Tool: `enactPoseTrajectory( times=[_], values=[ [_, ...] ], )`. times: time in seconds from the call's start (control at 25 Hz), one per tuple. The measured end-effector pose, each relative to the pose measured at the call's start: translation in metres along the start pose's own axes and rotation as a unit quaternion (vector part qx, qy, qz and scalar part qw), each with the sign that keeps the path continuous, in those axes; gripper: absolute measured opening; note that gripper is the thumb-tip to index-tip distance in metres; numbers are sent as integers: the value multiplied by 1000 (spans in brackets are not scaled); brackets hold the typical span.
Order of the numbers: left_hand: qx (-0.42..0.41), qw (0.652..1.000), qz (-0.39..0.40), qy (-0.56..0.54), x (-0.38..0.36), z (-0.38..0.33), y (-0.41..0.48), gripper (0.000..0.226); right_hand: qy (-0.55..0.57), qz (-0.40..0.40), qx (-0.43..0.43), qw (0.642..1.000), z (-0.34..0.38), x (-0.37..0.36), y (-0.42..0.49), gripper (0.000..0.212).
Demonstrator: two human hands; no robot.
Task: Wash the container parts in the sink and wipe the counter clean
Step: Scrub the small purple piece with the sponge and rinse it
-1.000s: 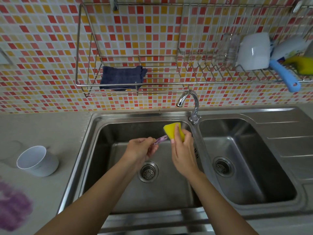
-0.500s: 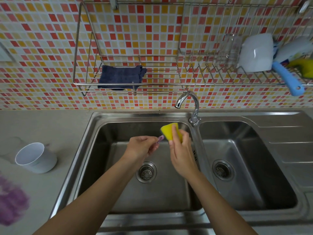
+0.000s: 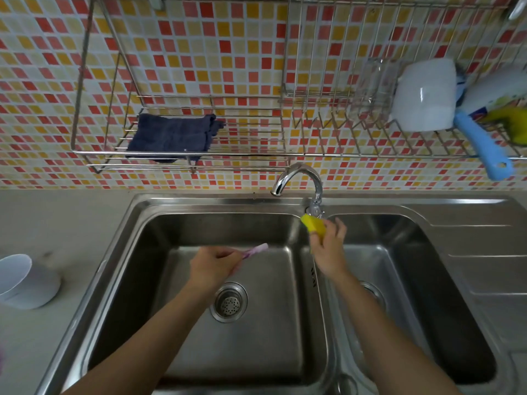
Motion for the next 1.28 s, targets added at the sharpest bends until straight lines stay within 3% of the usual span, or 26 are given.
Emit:
enactPoseTrajectory(
  times=[0.08,0.28,0.32,0.44,0.52,0.64,0.76,0.92,1.04,1.12,1.2,1.28],
  values=[
    [-2,1000,7,0,-4,-2,5,22,-25,77,12,997,-11,-7,23,51],
    [7,1000,-17,4,-5,-1,20,22,-132,217,167,953,-4,-54,18,56],
    [8,1000,-22,7,-5,-2,21,21,-123,203,159,958,-3,-57,15,57],
    [15,1000,-19,2,-4,-2,26,24,-47,41,148,987,17,-42,-5,53],
    [38,998,-1,-47,-11,-6,30,30,1,-1,183,983,37,-40,-19,57],
    [86,976,63,-189,-34,-20,37,31,-11,35,227,973,53,-46,-20,62],
    [121,947,121,-271,-57,-42,33,15,-27,35,203,978,50,-47,-12,60],
    [149,947,130,-254,-66,-46,32,18,-67,38,233,969,50,-44,-17,63],
    [177,936,141,-269,-69,-47,30,14,-51,-5,168,984,39,-32,-9,59],
    [172,939,129,-268,-68,-50,31,12,-59,27,201,978,46,-37,-11,56],
    [145,957,112,-225,-64,-52,31,13,-41,28,198,979,48,-37,-11,52],
    [51,988,86,-115,-57,-57,34,13,-18,11,165,986,47,-35,-8,52]
  ],
)
Point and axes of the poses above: each hand's wrist, its own y-axis towards the middle knuckle, its own x-axis out of the back of the hand, z = x × y, the point moved 7 cm from there along y, towards the middle knuckle, and after that the axes turned 9 degrees about x, right-handed, at the moved point
